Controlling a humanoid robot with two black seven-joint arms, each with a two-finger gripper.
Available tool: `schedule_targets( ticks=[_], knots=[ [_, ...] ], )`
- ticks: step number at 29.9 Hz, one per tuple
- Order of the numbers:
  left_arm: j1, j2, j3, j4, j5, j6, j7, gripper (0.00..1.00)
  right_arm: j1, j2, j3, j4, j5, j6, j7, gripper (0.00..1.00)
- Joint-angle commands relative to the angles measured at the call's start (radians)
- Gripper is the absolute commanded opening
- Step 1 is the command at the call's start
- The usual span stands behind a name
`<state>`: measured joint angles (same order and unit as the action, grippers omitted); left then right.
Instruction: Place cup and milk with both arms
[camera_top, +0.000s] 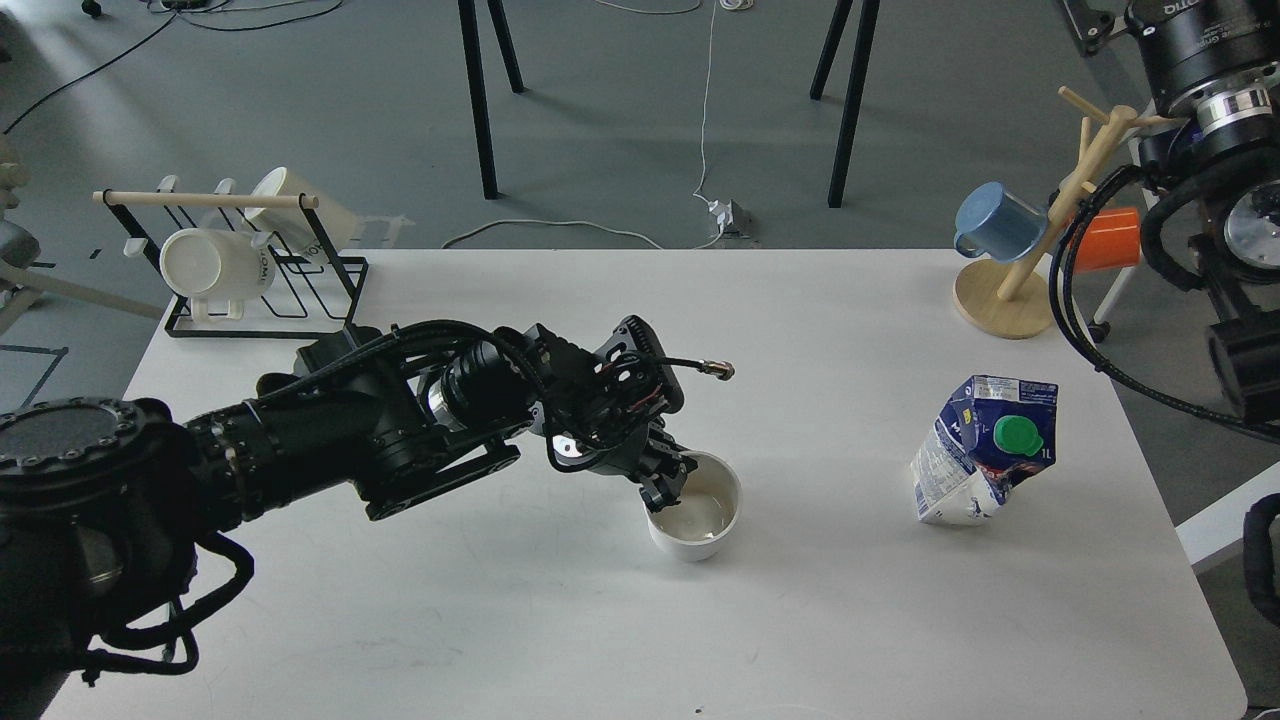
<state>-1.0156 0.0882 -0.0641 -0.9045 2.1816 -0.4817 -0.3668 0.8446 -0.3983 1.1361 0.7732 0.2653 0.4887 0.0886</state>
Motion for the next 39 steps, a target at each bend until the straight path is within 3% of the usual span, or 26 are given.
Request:
schedule_targets(
  ticks=[1, 5, 8, 12, 17, 20, 22, 31, 36, 39],
  knots=[
    [0.0, 0.015, 0.003, 0.001, 0.0, 0.0, 0.002, 0.15, -0.013, 0.015, -0.002, 0.0, 0.0, 0.0, 0.0, 0.99],
    [0.0, 0.033, -0.02, -0.002, 0.0, 0.011, -0.004, 0.63, -0.024, 0.018, -0.002, 0.0, 0.0, 0.0, 0.0, 0.99],
    [0.005, 0.053, -0.11, -0.031, -0.051, 0.008, -0.004, 0.76, -0.041, 0.013, 0.011, 0.0, 0.002, 0.0, 0.0, 0.99],
    [0.005, 0.091, -0.229, -0.039, -0.198, 0.002, -0.003, 0.8, -0.116, -0.016, 0.027, 0.049, 0.008, 0.0, -0.003, 0.99],
    [0.006, 0.176, -0.42, -0.027, -0.504, 0.027, -0.007, 0.9, -0.342, -0.096, 0.126, 0.262, 0.012, 0.0, 0.022, 0.99],
    [0.012, 0.202, -0.584, 0.015, -0.786, 0.132, -0.006, 0.98, -0.551, -0.114, 0.264, 0.434, 0.009, 0.0, 0.089, 0.98],
    [0.022, 0.208, -0.647, 0.076, -1.013, 0.207, -0.006, 0.99, -0.678, -0.114, 0.324, 0.513, 0.009, 0.0, 0.103, 0.98],
    [0.025, 0.252, -0.655, 0.205, -1.892, 0.238, 0.0, 0.99, -1.094, -0.088, 0.43, 0.777, 0.017, 0.0, 0.106, 0.98],
    [0.04, 0.246, -0.662, 0.288, -2.141, 0.223, 0.0, 0.99, -1.182, -0.042, 0.421, 0.801, 0.006, 0.0, 0.106, 0.96],
    [0.051, 0.248, -0.662, 0.323, -2.197, 0.166, 0.014, 0.99, -1.242, -0.039, 0.406, 0.775, 0.003, 0.0, 0.103, 0.97]
  ],
)
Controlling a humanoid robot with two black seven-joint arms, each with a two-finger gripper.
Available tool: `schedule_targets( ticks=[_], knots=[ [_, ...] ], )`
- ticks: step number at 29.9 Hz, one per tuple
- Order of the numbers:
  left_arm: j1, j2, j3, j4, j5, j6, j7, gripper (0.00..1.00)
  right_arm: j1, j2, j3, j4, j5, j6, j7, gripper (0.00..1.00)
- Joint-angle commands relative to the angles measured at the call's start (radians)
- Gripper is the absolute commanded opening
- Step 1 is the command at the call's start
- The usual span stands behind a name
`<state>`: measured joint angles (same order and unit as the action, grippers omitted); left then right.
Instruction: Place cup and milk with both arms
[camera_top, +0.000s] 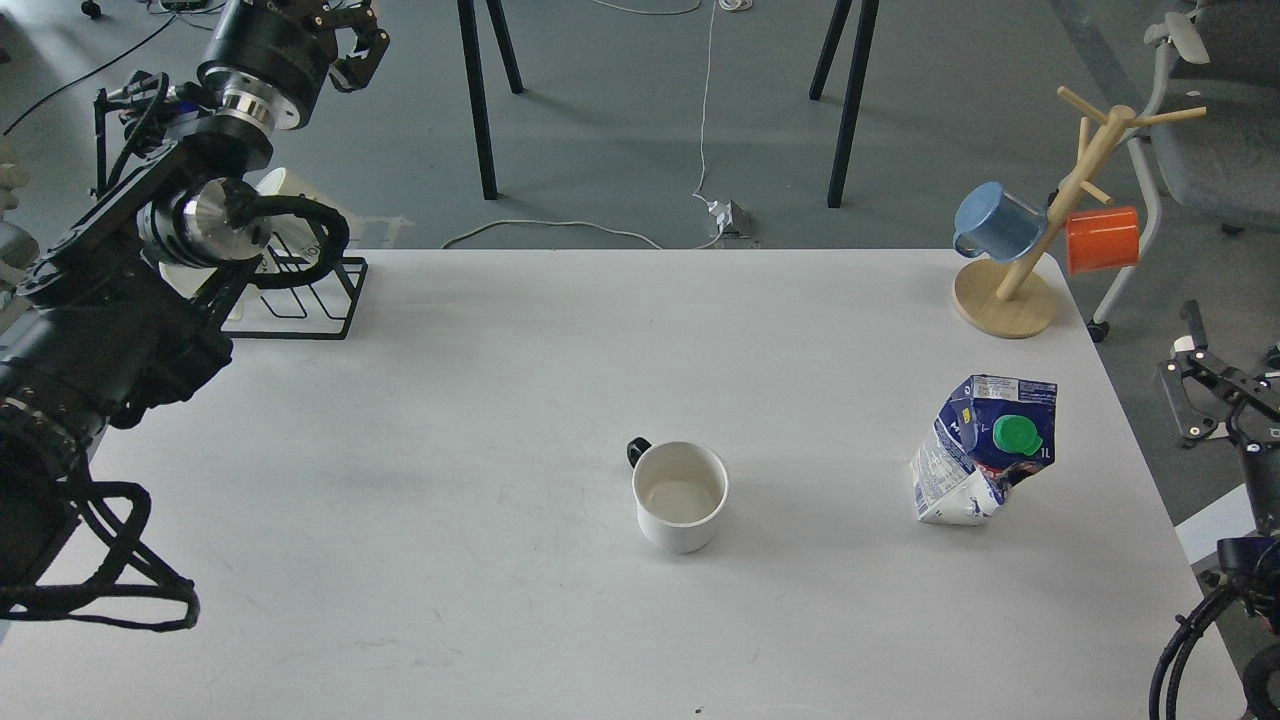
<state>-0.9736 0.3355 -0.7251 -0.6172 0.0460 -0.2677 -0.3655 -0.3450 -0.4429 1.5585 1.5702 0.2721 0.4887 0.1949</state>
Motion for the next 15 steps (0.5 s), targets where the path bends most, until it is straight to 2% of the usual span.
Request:
schedule_targets(
  ticks=[1, 4, 7, 11, 15],
  knots=[
    [0.013, 0.002, 0.0, 0.046, -0.07, -0.071, 0.026, 0.99, -0.064, 0.007, -0.032, -0.042, -0.004, 0.0, -0.003, 0.97],
    [0.036, 0.002, -0.002, 0.079, -0.103, -0.122, 0.06, 0.99, -0.088, 0.029, -0.109, -0.123, -0.036, 0.0, -0.003, 0.97],
    [0.036, -0.007, 0.0, 0.119, -0.127, -0.123, 0.06, 0.99, -0.086, 0.072, -0.149, -0.219, -0.105, 0.0, -0.002, 0.96],
    [0.036, -0.009, 0.003, 0.119, -0.129, -0.125, 0.06, 0.99, -0.074, 0.133, -0.172, -0.252, -0.123, 0.0, -0.003, 0.95],
    [0.035, -0.01, 0.009, 0.113, -0.129, -0.125, 0.06, 0.99, -0.005, 0.145, -0.262, -0.26, -0.123, 0.0, -0.003, 0.95]
  ],
)
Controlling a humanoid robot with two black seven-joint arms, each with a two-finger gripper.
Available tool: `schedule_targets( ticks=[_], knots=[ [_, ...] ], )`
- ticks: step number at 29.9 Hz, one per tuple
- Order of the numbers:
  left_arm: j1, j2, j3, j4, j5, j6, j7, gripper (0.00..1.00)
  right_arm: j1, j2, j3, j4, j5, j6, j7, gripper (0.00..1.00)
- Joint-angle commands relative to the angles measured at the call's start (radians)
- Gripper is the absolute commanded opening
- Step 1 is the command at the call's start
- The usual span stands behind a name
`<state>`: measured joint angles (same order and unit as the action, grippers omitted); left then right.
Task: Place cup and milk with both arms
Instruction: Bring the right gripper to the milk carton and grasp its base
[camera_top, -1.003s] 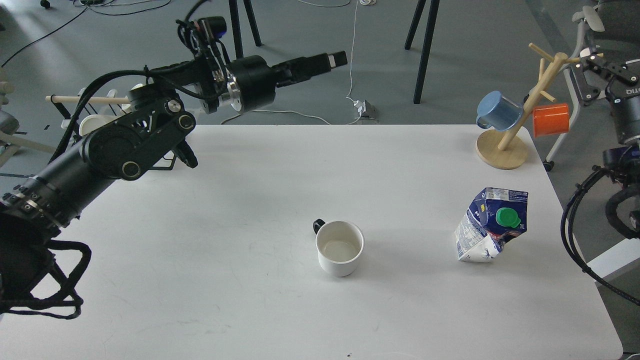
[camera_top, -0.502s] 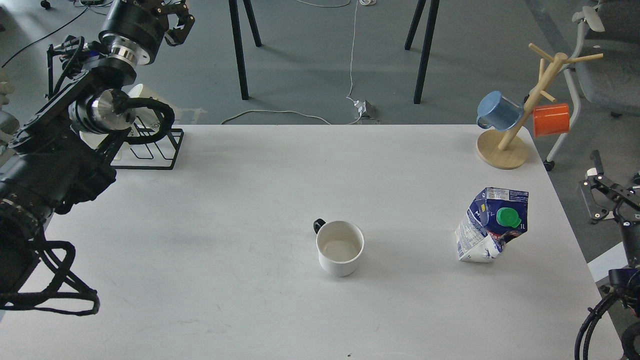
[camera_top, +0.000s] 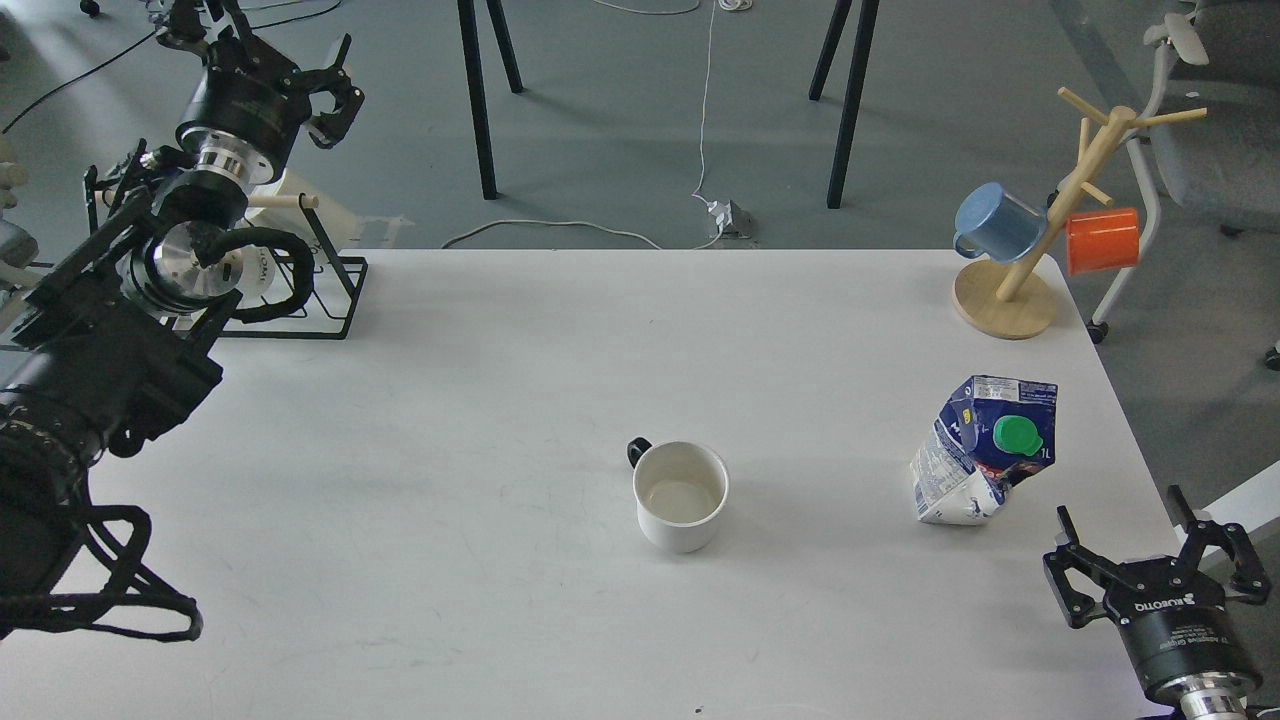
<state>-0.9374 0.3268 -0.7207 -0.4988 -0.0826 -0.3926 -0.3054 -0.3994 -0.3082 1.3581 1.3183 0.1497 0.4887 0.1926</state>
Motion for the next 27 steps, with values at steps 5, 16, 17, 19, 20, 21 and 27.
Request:
schedule_targets(
  ticks=[5, 16, 17, 19, 20, 21, 27],
  knots=[
    [-0.003, 0.003, 0.009, -0.02, 0.001, 0.001, 0.002, 0.99, 0.082, 0.067, -0.111, -0.039, -0.001, 0.0, 0.001, 0.91],
    [0.006, 0.018, 0.009, -0.02, 0.001, 0.0, 0.002, 0.99, 0.116, 0.075, -0.163, -0.068, -0.018, 0.0, 0.001, 0.93],
    [0.005, 0.018, 0.01, -0.02, 0.001, 0.0, 0.002, 0.99, 0.116, 0.075, -0.174, -0.067, -0.018, 0.0, 0.001, 0.93],
    [0.005, 0.018, 0.01, -0.02, 0.001, 0.0, 0.002, 0.99, 0.114, 0.075, -0.198, -0.064, -0.018, 0.0, 0.001, 0.94],
    [0.005, 0.018, 0.01, -0.02, 0.001, -0.002, 0.002, 0.99, 0.113, 0.075, -0.212, -0.062, -0.016, 0.0, -0.001, 0.94],
    [0.005, 0.018, 0.01, -0.02, 0.001, -0.003, 0.002, 0.99, 0.111, 0.075, -0.226, -0.057, -0.016, 0.0, -0.001, 0.95],
    [0.006, 0.02, 0.01, -0.02, 0.001, -0.008, 0.003, 0.99, 0.102, 0.095, -0.286, -0.036, -0.016, 0.0, 0.001, 0.95]
  ],
)
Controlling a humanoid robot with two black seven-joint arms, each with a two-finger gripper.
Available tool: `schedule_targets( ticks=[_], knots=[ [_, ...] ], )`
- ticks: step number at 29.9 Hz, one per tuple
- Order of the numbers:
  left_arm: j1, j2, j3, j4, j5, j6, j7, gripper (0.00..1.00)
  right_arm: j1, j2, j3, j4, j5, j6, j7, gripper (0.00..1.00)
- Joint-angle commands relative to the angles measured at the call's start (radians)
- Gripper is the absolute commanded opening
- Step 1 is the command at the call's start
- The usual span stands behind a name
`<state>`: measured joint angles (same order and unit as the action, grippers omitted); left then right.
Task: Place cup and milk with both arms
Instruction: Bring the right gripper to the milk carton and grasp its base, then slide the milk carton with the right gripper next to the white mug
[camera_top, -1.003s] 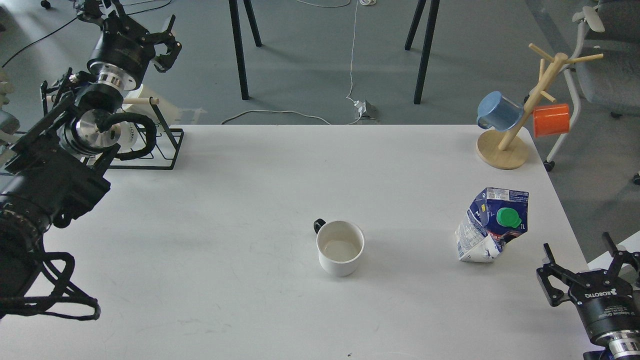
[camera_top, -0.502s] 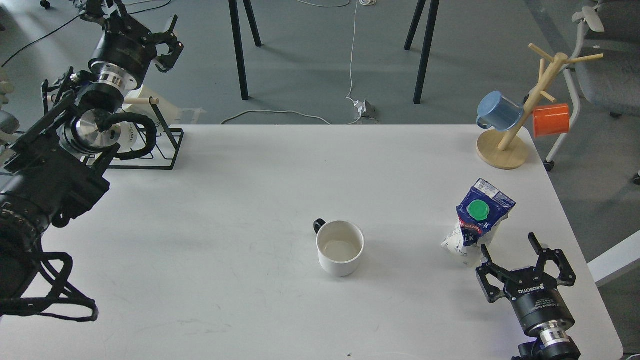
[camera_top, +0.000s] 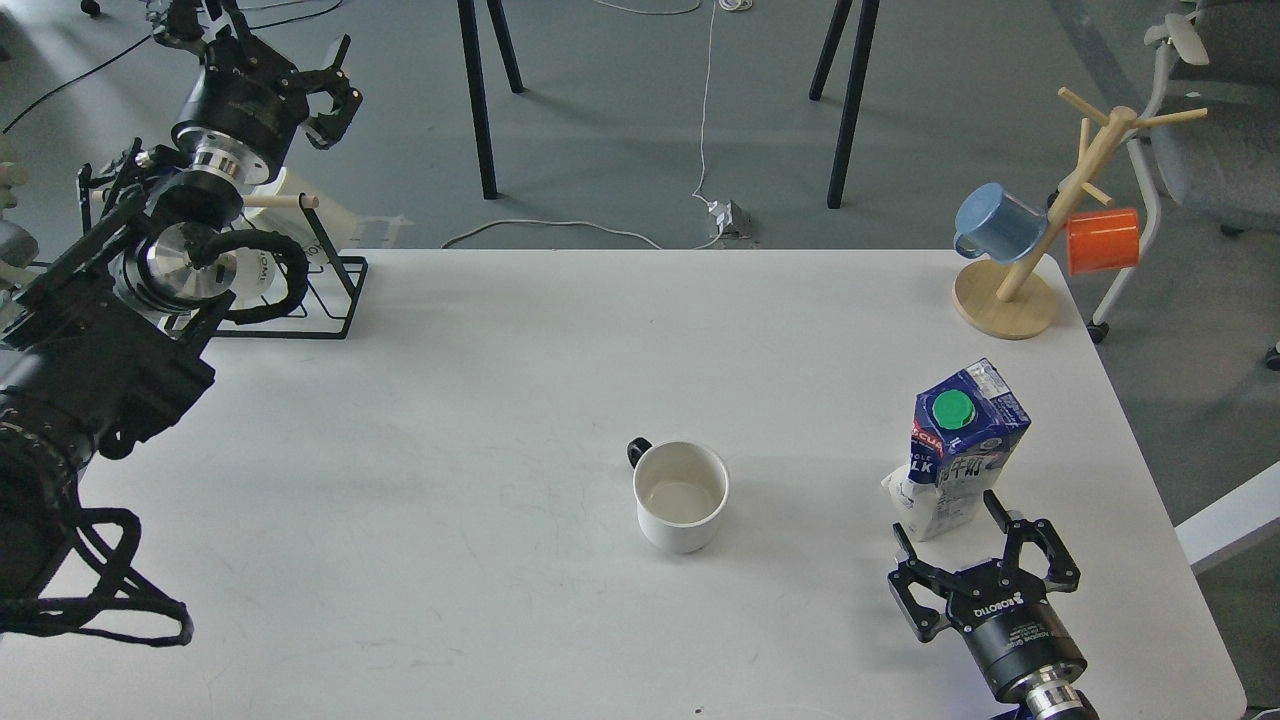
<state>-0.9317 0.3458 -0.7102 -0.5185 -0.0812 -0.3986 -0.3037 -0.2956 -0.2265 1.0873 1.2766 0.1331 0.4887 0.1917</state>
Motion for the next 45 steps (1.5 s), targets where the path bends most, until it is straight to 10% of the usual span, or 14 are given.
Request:
schedule_targets(
  ticks=[1, 37, 45],
  knots=[
    [0.001, 0.001, 0.0, 0.0, 0.0, -0.002, 0.001, 0.99, 0.0, 0.016, -0.014, 0.007, 0.0, 0.0, 0.002, 0.95],
    [0.01, 0.002, 0.001, 0.008, 0.008, -0.002, 0.009, 0.99, 0.047, 0.065, 0.115, -0.04, 0.014, 0.0, 0.031, 0.92],
    [0.008, 0.002, 0.001, 0.011, 0.009, 0.0, 0.009, 0.99, 0.05, 0.064, 0.105, -0.039, 0.014, 0.0, 0.029, 0.38]
  ],
)
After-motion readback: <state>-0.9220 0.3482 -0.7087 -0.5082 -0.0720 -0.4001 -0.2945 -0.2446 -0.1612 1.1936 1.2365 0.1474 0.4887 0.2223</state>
